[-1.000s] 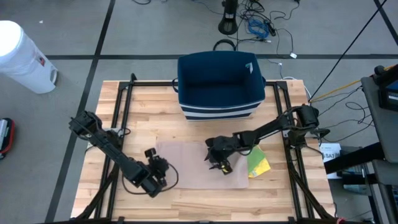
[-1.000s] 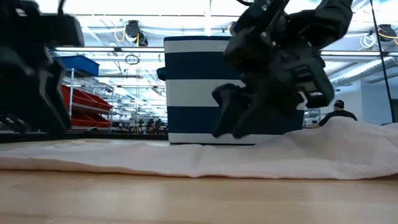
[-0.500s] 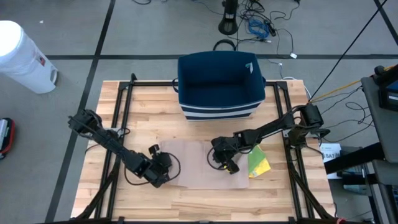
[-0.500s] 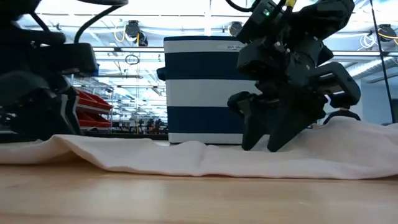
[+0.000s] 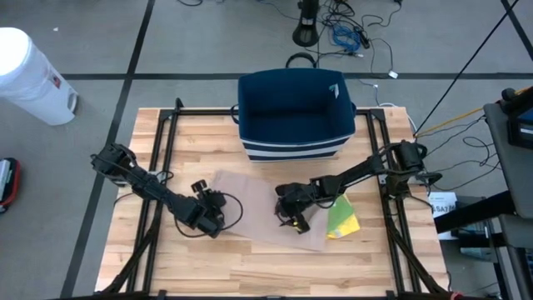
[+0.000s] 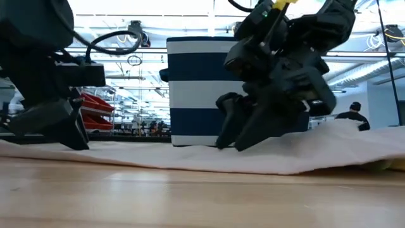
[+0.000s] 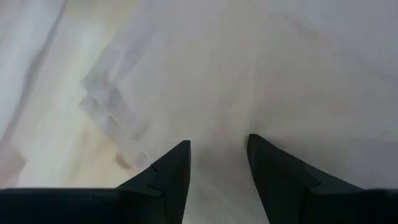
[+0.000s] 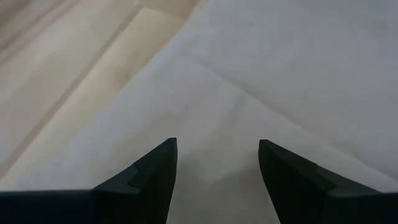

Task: Fold towel
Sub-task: Fold the light brown towel

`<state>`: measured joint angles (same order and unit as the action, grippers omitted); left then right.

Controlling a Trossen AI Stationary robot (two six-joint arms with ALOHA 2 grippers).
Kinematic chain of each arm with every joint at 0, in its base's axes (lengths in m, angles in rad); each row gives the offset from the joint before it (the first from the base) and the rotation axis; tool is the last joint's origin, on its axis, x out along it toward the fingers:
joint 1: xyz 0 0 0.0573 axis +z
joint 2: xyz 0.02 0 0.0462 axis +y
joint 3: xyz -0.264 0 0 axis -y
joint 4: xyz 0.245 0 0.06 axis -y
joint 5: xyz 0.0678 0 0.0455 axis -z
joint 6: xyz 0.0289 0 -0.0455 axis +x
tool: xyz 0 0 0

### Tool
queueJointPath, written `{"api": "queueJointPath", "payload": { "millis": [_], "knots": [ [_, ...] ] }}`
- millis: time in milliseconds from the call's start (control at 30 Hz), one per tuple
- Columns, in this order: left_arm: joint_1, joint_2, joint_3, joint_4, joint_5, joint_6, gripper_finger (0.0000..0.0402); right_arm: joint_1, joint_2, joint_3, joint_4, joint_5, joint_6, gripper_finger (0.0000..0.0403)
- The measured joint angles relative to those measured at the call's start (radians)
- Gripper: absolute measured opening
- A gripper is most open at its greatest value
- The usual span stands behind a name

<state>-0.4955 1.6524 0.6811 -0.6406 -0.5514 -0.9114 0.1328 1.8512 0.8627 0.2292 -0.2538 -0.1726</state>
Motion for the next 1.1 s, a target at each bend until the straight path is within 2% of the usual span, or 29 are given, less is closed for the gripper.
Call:
{"api": "queueJointPath", "payload": {
  "millis": [100,233,467,767,1100],
  "knots": [
    [-0.008,0.0,0.0,-0.043,0.001,-0.007,0.0172,-0.001,0.01,0.0,0.038,0.032,0.0,0.0212],
    [-0.021,0.001,0.0,-0.071,0.009,-0.023,0.0172,-0.001,-0.018,0.018,-0.007,0.073,-0.015,0.0212],
    [-0.037,0.002,0.0,-0.152,0.024,-0.064,0.0172,-0.001,-0.159,0.038,-0.262,0.156,-0.025,0.0212],
    [-0.038,0.001,0.0,-0.171,0.029,-0.074,0.0172,0.038,-0.357,0.039,-0.672,0.153,0.206,0.0212],
    [-0.038,0.001,0.0,-0.166,0.029,-0.072,0.0172,0.125,-0.388,0.039,-0.935,0.156,0.451,0.0212]
  ]
}}
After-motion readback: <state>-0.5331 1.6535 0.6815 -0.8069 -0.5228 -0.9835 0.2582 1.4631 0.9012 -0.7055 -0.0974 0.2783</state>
